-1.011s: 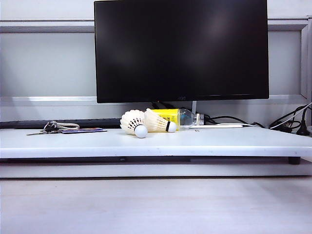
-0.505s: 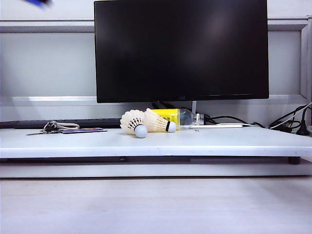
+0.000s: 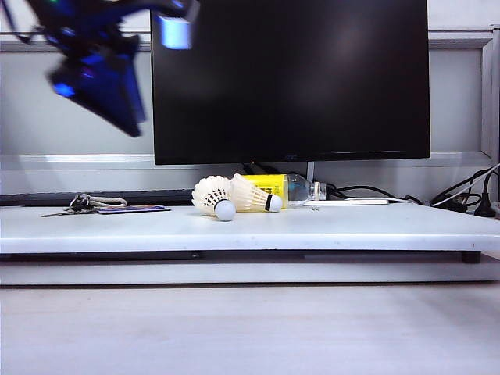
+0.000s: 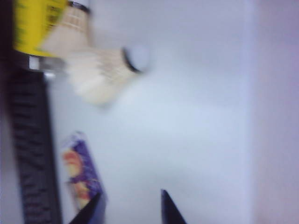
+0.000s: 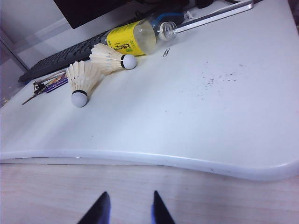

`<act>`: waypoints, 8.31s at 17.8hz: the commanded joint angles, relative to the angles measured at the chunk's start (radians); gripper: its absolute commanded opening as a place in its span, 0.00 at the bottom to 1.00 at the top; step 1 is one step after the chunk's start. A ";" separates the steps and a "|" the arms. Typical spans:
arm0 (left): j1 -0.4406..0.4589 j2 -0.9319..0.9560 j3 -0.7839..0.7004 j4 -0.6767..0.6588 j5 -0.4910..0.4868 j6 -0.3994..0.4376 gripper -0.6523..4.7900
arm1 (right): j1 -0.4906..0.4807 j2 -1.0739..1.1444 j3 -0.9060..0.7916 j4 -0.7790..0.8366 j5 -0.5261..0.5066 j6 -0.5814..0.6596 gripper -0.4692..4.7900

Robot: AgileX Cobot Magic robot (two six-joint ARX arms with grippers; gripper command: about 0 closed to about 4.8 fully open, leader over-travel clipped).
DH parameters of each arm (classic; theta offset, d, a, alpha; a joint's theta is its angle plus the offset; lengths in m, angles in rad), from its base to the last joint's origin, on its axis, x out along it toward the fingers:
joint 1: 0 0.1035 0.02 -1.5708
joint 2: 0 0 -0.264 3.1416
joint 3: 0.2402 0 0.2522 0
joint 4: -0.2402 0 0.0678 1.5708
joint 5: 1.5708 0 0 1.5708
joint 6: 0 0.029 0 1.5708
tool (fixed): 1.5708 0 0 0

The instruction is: Stack the badminton balls on the table vertically.

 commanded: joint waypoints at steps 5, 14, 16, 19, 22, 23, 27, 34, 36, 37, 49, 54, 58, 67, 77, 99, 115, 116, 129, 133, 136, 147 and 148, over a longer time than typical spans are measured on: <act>-0.098 0.043 0.005 0.193 0.005 -0.328 0.42 | 0.001 -0.002 0.003 0.010 -0.005 -0.003 0.32; -0.080 0.137 0.005 0.243 0.007 0.586 0.47 | 0.001 -0.002 0.003 0.009 -0.010 -0.003 0.32; -0.074 0.193 0.005 0.313 0.004 0.709 0.47 | 0.001 -0.002 0.003 0.006 -0.032 -0.003 0.32; -0.063 0.245 0.005 0.399 0.008 0.867 0.47 | 0.002 -0.002 0.003 -0.009 -0.053 -0.003 0.32; -0.055 0.249 0.016 0.397 0.031 0.922 0.47 | 0.002 -0.002 0.003 -0.010 -0.070 -0.003 0.32; -0.055 0.249 0.027 0.387 0.044 0.926 0.47 | 0.002 -0.002 0.003 -0.010 -0.070 -0.003 0.32; -0.021 0.262 0.174 0.223 0.164 0.917 0.47 | 0.002 -0.002 0.003 -0.012 -0.087 0.001 0.32; 0.011 0.373 0.412 -0.001 0.251 0.801 0.46 | 0.002 -0.001 0.004 -0.013 -0.121 0.004 0.32; 0.011 0.412 0.457 -0.035 0.251 0.782 0.46 | 0.002 -0.001 0.004 -0.013 -0.122 0.004 0.32; 0.011 0.424 0.468 -0.043 0.251 0.780 0.46 | 0.002 -0.001 0.004 -0.013 -0.131 0.005 0.32; -0.015 0.509 0.481 -0.061 0.183 0.737 0.46 | 0.001 -0.001 0.004 -0.012 -0.160 0.004 0.32; -0.019 0.509 0.484 0.025 0.335 0.390 0.46 | 0.001 -0.001 0.004 -0.013 -0.159 0.004 0.32; -0.009 0.508 0.484 0.054 0.235 0.474 0.45 | 0.001 -0.002 0.004 -0.013 -0.159 0.004 0.32; 0.058 0.540 0.484 -0.038 0.228 0.351 0.33 | 0.002 -0.002 0.004 -0.013 -0.161 0.005 0.32; 0.048 0.531 0.490 -0.006 0.053 -1.090 0.36 | 0.002 -0.002 0.004 -0.012 -0.158 0.004 0.32; -0.095 0.556 0.488 -0.150 -0.064 -1.664 0.71 | 0.001 -0.002 0.004 -0.005 -0.154 0.003 0.32; -0.108 0.594 0.473 -0.102 -0.161 -1.690 0.68 | 0.002 -0.002 0.004 -0.005 -0.159 0.003 0.32; -0.108 0.594 0.469 -0.099 -0.162 -1.692 0.68 | 0.002 -0.002 0.004 -0.005 -0.159 0.003 0.32; -0.116 0.625 0.469 -0.061 -0.206 -1.727 0.45 | 0.002 -0.002 0.004 -0.005 -0.161 0.004 0.32; -0.124 0.633 0.469 -0.065 -0.205 -1.728 0.48 | 0.002 -0.002 0.004 -0.005 -0.161 0.004 0.32; -0.153 0.647 0.469 -0.067 -0.245 -1.729 0.52 | 0.002 -0.002 0.004 -0.005 -0.162 0.004 0.32; -0.164 0.653 0.469 -0.071 -0.333 -1.743 0.51 | 0.026 -0.002 0.004 -0.005 -0.162 0.003 0.32; -0.164 0.653 0.469 -0.072 -0.334 -1.743 0.51 | 0.026 -0.002 0.004 -0.005 -0.162 0.003 0.32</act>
